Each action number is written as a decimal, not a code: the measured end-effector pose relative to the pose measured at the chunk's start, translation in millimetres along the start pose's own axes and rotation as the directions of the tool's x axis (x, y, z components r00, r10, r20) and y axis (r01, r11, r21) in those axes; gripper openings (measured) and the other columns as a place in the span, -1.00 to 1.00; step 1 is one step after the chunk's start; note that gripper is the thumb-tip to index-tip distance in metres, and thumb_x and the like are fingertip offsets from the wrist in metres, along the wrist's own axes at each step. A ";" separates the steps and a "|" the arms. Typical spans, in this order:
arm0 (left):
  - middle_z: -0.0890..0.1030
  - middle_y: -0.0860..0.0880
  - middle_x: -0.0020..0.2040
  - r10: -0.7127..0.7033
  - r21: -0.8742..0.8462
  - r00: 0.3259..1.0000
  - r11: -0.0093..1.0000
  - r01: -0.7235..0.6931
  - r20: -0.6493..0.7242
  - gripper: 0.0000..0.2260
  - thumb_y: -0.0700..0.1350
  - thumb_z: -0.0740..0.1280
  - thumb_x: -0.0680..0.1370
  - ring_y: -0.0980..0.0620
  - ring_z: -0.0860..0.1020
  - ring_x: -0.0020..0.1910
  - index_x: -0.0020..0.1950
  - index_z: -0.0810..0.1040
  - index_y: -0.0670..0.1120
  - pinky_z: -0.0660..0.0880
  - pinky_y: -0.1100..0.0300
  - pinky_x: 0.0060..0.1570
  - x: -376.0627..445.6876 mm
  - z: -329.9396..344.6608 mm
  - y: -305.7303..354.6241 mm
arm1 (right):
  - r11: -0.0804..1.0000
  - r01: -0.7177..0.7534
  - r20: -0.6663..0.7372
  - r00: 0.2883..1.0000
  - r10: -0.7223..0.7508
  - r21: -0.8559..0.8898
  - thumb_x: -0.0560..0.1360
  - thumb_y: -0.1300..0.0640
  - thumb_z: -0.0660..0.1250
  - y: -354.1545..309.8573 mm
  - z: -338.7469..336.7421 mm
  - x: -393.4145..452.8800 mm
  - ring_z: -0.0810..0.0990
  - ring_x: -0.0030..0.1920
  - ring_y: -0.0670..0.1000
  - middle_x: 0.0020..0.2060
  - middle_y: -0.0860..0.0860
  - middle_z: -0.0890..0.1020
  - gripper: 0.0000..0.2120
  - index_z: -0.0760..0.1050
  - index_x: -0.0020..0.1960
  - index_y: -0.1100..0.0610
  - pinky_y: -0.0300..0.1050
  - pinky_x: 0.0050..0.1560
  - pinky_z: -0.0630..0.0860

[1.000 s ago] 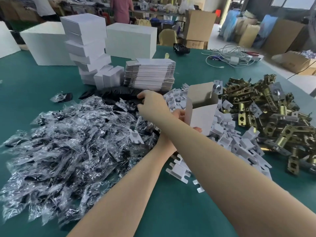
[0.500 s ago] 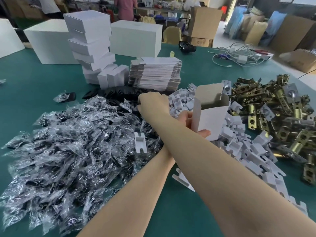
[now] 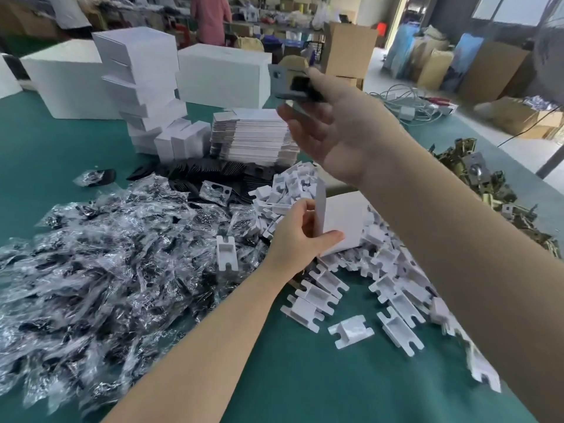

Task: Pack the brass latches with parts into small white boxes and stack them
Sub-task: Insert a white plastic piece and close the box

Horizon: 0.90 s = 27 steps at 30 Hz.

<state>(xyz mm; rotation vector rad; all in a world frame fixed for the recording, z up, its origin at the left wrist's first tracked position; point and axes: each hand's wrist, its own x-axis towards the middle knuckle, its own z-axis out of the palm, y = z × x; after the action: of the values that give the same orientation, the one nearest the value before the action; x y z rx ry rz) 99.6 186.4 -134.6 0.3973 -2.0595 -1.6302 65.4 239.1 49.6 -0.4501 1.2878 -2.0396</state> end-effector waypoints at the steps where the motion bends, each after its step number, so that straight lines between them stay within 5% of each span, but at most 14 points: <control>1: 0.65 0.00 0.10 0.006 -0.023 1.000 1.000 -0.005 0.007 -0.61 -0.21 0.55 0.44 0.13 0.62 0.07 0.15 0.45 -0.07 0.59 0.23 0.01 -0.3 -0.2 -0.8 | 0.997 -0.049 -0.017 0.999 0.050 0.058 0.60 0.11 0.33 -4.8 -12.4 -8.3 0.70 -0.32 0.02 -0.24 0.10 0.68 -0.79 0.54 0.13 0.24 -0.22 -0.38 0.61; 8: 0.68 0.10 -0.01 0.011 -0.064 1.000 0.998 -0.011 -0.002 -0.61 -0.13 0.57 0.38 0.13 0.66 -0.01 0.06 0.47 0.12 0.62 0.18 -0.02 2.0 1.3 -7.8 | 0.931 -0.148 -0.296 0.921 0.253 0.335 0.55 -0.06 0.36 15.0 -100.3 -41.3 0.64 -0.41 0.02 -0.32 0.14 0.66 -0.65 0.54 0.05 0.26 -0.23 -0.43 0.57; 13: 0.69 0.11 -0.02 -0.011 -0.062 1.000 0.998 0.011 0.003 -0.61 -0.04 0.55 0.32 0.08 0.67 0.00 0.06 0.48 0.13 0.64 -0.01 0.04 2.3 1.7 -7.5 | 0.901 -0.198 -0.279 0.906 0.319 0.385 0.62 0.05 0.27 29.4 -126.4 -44.7 0.70 -0.27 0.09 -0.09 0.22 0.66 -0.73 0.52 0.08 0.27 -0.21 -0.41 0.59; 15: 0.69 0.13 -0.02 -0.010 -0.058 1.000 0.998 0.011 0.009 -0.60 -0.03 0.55 0.33 0.10 0.67 -0.01 0.07 0.48 0.12 0.65 0.00 0.05 2.0 1.5 -6.5 | 0.926 -0.178 -0.256 0.928 0.271 0.334 0.59 0.23 0.31 30.6 -128.5 -45.9 0.71 -0.27 0.07 -0.16 0.21 0.66 -0.90 0.50 0.07 0.26 -0.26 -0.39 0.59; 18: 0.69 0.13 0.00 -0.004 -0.068 1.000 0.998 0.004 0.011 -0.60 -0.04 0.55 0.32 0.10 0.67 0.01 0.07 0.47 0.12 0.64 0.03 0.07 2.0 1.7 -6.7 | 0.971 -0.040 -0.300 0.947 0.112 0.237 0.56 0.33 0.32 31.9 -128.2 -44.6 0.69 -0.34 0.01 -0.33 0.13 0.68 -0.77 0.43 0.15 0.09 -0.27 -0.41 0.57; 22: 0.70 0.10 0.01 -0.001 -0.084 1.000 0.997 0.001 0.001 -0.60 -0.04 0.55 0.31 0.07 0.67 0.03 0.06 0.47 0.12 0.62 0.03 0.10 2.2 2.3 -8.2 | 0.995 0.066 -0.250 0.965 -0.083 -0.076 0.55 0.21 0.38 29.8 -128.2 -43.5 0.71 -0.21 -0.02 -0.19 0.07 0.71 -0.95 0.54 -0.02 0.11 -0.27 -0.33 0.57; 25: 0.70 0.08 0.01 0.000 -0.100 1.000 0.995 0.000 0.001 -0.59 -0.02 0.54 0.31 0.06 0.67 0.03 0.06 0.47 0.12 0.62 0.05 0.09 1.8 2.6 -8.1 | 0.968 0.140 -0.050 0.987 -0.154 -0.208 0.42 0.09 0.49 25.3 -126.8 -46.3 0.71 -0.03 -0.03 -0.05 0.00 0.73 -0.73 0.55 0.09 0.05 -0.26 -0.21 0.59; 27: 0.69 0.10 0.00 0.006 -0.105 1.000 0.994 -0.006 0.005 -0.60 -0.03 0.54 0.32 0.06 0.66 0.02 0.06 0.47 0.11 0.61 0.11 0.06 1.6 2.5 -7.4 | 0.882 0.257 -0.008 0.959 -0.283 -0.396 0.42 0.18 0.51 24.4 -125.1 -45.4 0.71 -0.03 -0.05 -0.06 -0.03 0.74 -0.73 0.57 0.08 0.03 -0.25 -0.18 0.60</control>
<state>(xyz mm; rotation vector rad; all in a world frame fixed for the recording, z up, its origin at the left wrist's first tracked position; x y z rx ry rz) 96.4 185.8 -141.9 0.3505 -1.9663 -1.7290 31.0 346.1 -25.7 -0.7910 1.7704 -2.0272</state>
